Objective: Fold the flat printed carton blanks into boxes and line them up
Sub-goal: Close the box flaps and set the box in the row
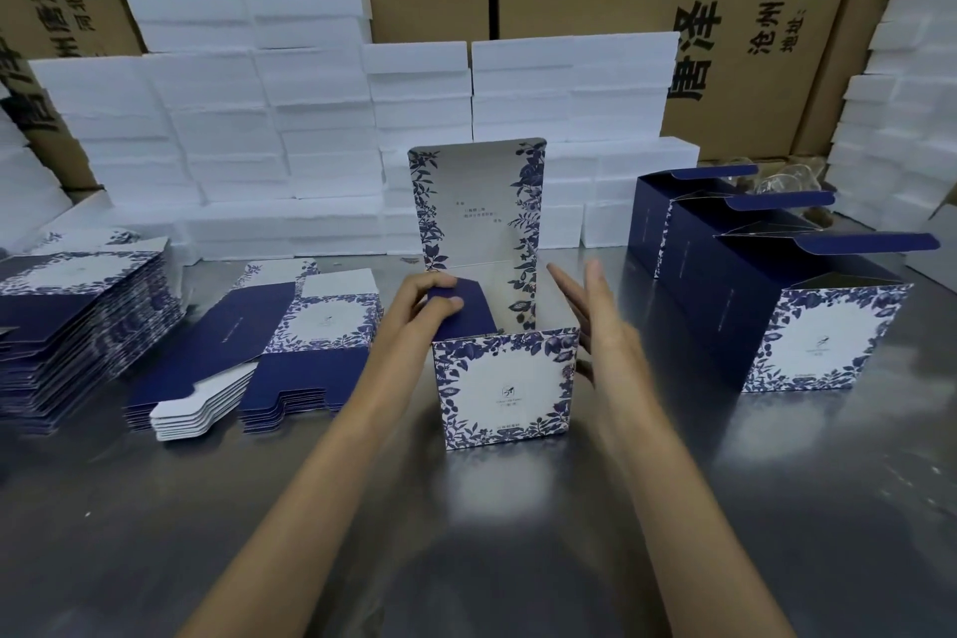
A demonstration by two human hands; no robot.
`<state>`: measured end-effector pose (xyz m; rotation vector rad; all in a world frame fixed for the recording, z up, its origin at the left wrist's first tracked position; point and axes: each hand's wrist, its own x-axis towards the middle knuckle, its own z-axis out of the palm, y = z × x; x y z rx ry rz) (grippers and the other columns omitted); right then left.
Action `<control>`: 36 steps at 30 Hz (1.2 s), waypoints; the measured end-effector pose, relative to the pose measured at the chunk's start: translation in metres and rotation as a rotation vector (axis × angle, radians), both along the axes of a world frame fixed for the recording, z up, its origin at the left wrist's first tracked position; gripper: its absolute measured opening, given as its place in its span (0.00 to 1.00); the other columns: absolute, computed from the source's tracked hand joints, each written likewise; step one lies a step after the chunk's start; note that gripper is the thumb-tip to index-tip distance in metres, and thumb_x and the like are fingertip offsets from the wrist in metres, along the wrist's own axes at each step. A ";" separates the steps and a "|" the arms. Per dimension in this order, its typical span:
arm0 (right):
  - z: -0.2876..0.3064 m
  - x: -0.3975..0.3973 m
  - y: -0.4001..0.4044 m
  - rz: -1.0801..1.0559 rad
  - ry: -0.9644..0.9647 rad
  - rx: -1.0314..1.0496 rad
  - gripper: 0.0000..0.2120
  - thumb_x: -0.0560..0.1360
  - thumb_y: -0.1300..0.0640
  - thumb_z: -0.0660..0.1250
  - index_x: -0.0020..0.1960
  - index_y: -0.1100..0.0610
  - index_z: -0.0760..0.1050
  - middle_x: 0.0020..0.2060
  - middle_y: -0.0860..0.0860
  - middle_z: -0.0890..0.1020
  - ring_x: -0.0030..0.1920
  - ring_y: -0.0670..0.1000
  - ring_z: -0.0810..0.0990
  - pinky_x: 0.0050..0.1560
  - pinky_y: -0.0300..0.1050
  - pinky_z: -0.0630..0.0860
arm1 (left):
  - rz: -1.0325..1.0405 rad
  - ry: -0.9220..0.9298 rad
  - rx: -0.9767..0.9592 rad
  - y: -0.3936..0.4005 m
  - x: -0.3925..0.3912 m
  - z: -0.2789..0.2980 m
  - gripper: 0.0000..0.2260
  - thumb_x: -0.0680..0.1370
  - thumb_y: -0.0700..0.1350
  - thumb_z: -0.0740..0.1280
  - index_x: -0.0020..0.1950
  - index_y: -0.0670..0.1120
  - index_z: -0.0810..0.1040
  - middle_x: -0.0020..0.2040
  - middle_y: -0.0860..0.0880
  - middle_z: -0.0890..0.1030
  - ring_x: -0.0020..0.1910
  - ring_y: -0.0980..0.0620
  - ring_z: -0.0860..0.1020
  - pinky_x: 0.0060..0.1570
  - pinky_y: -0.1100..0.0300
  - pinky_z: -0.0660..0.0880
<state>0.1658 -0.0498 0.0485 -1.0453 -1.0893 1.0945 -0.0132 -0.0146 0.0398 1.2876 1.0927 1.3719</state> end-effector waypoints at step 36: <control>0.035 0.023 0.024 0.199 -0.599 -0.193 0.21 0.83 0.53 0.59 0.33 0.51 0.60 0.27 0.49 0.62 0.25 0.48 0.60 0.28 0.41 0.58 | -0.004 -0.222 -0.014 -0.014 -0.009 -0.008 0.22 0.73 0.41 0.72 0.64 0.61 0.78 0.55 0.49 0.85 0.54 0.47 0.84 0.52 0.54 0.81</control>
